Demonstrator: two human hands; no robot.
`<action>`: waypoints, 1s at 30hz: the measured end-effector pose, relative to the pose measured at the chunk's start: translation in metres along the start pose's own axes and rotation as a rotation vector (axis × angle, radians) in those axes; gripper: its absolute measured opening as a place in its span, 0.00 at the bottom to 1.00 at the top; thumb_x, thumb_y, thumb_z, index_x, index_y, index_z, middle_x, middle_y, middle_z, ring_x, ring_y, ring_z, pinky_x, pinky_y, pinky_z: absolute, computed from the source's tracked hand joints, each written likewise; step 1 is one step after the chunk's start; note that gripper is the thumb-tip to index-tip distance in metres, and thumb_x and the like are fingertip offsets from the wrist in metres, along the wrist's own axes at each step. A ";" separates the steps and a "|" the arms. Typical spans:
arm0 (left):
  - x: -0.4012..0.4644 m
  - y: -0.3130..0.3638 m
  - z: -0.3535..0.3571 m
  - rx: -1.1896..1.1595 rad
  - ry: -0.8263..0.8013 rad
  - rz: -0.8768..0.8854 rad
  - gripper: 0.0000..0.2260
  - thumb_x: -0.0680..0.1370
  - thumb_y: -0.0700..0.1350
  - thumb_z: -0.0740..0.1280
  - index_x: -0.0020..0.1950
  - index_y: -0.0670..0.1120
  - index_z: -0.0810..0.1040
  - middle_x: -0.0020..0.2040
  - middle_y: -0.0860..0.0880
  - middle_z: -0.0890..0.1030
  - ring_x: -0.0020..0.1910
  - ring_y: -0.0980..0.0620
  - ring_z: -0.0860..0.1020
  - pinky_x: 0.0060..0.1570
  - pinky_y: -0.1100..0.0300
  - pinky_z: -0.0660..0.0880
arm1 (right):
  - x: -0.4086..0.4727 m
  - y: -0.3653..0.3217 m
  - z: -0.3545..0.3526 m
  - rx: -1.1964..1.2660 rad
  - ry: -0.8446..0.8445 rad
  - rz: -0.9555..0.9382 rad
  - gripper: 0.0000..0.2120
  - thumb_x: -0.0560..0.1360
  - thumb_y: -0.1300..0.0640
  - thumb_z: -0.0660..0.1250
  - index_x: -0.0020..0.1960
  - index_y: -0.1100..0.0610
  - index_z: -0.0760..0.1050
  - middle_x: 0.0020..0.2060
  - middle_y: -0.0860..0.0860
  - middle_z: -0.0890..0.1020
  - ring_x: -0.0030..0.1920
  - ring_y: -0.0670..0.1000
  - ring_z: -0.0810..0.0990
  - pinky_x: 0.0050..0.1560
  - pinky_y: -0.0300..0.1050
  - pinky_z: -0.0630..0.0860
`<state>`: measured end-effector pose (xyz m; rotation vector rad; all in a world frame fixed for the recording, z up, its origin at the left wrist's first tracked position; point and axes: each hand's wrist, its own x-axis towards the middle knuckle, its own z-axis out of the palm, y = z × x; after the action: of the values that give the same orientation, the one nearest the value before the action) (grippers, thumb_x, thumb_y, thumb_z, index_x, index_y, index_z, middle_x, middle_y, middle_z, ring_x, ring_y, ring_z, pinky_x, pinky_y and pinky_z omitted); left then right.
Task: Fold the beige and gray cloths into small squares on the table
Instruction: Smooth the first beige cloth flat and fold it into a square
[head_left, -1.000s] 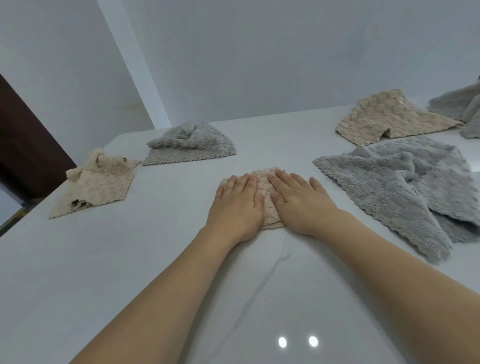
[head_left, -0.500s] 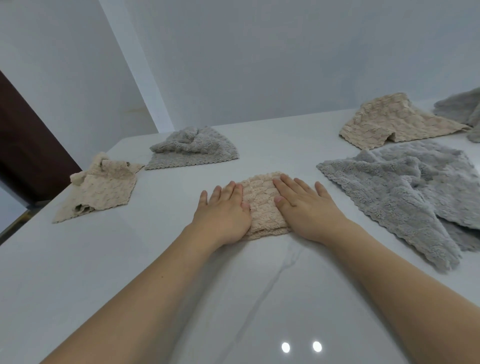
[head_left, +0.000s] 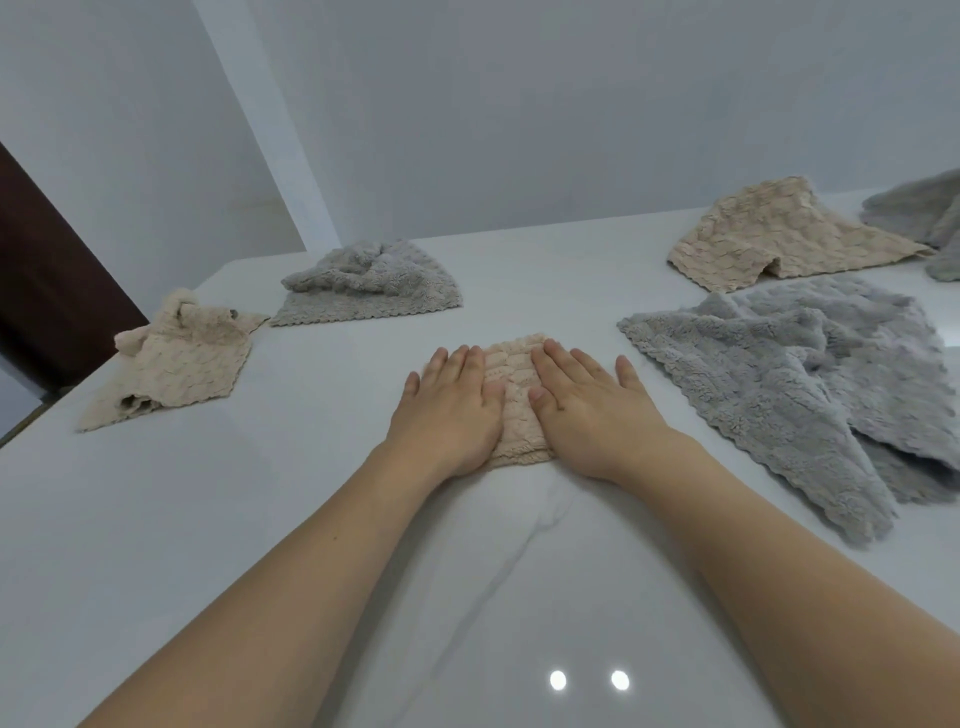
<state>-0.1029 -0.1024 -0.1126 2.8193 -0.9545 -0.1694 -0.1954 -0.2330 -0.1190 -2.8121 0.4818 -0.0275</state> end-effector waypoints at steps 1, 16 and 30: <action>0.000 -0.004 0.000 -0.003 -0.006 -0.014 0.26 0.83 0.55 0.44 0.80 0.48 0.46 0.80 0.52 0.46 0.79 0.52 0.43 0.76 0.49 0.42 | 0.000 0.001 -0.001 0.000 -0.007 0.007 0.26 0.82 0.45 0.40 0.79 0.48 0.42 0.78 0.42 0.43 0.78 0.48 0.42 0.75 0.60 0.37; -0.003 0.001 -0.022 -0.301 0.133 -0.071 0.24 0.83 0.46 0.50 0.80 0.46 0.51 0.80 0.50 0.49 0.78 0.53 0.46 0.76 0.54 0.43 | 0.005 0.013 -0.012 0.414 0.356 -0.143 0.22 0.83 0.53 0.51 0.77 0.53 0.59 0.76 0.49 0.60 0.76 0.48 0.56 0.76 0.46 0.50; -0.004 -0.017 0.003 -0.062 0.044 -0.184 0.26 0.83 0.56 0.44 0.80 0.52 0.46 0.81 0.51 0.47 0.79 0.51 0.45 0.76 0.46 0.40 | 0.009 0.013 -0.001 0.008 0.062 0.038 0.27 0.82 0.46 0.42 0.79 0.54 0.47 0.78 0.47 0.50 0.78 0.49 0.46 0.76 0.54 0.41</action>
<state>-0.0966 -0.0865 -0.1189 2.8380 -0.6688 -0.1554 -0.1914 -0.2479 -0.1217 -2.8002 0.5482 -0.1086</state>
